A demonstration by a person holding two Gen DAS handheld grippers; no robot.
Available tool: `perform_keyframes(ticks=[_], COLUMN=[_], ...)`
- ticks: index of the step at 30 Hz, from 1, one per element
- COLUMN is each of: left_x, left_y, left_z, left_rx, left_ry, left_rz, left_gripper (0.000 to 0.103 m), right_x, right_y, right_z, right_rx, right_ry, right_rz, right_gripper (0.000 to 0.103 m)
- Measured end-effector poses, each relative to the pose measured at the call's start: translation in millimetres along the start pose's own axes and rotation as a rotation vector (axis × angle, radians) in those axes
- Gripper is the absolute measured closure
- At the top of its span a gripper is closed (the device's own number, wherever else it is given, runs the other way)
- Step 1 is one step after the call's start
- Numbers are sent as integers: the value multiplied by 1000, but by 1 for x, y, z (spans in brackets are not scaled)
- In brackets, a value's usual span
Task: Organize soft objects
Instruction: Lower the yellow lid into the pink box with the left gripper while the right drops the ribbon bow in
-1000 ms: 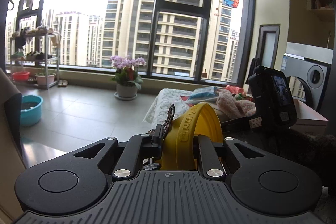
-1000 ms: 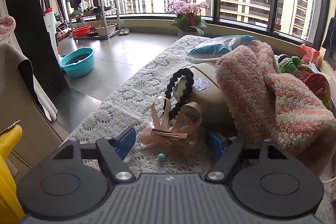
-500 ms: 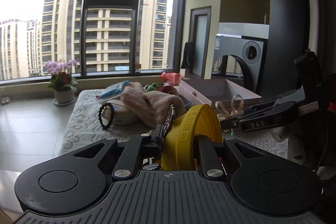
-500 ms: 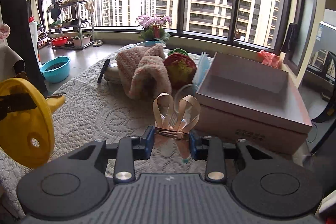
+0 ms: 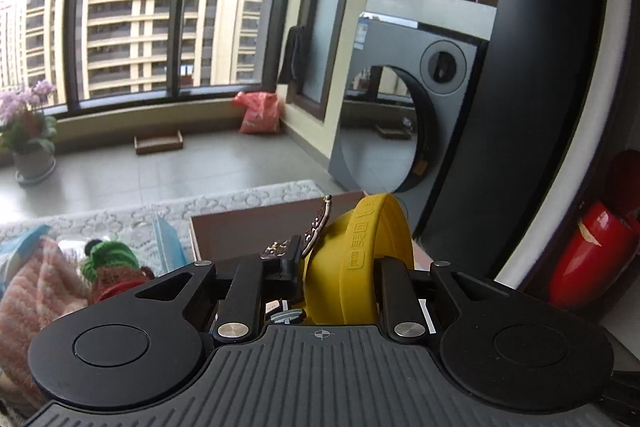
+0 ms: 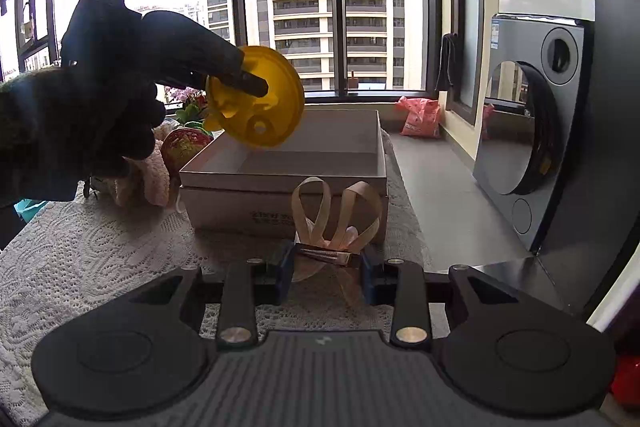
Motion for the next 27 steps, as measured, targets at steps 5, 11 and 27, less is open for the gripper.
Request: perform_keyframes(ticks=[5,11,27], left_x=[-4,-15,-130], left_y=[24,-16,-103], left_z=[-28,-34,-130], left_rx=[-37,127,129], left_ry=[93,84,-229], left_rz=[52,36,230], left_gripper=[71,71,71], right_x=[-1,-2,15], right_y=[12,17,99], right_z=[7,39,193], right_rx=[-20,48,-18], right_ry=[-3,-16,86], right_rz=[5,-6,67], right_gripper=[70,70,34])
Point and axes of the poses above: each gripper's, at about its wrist camera, not at the fingertips, and y roughly the way its jaws point, x to its right, z to its top, the point moved 3 cm from there along y, roughly the way its jaws point, and after that the axes turned 11 degrees about -x, right-handed, at the moved point
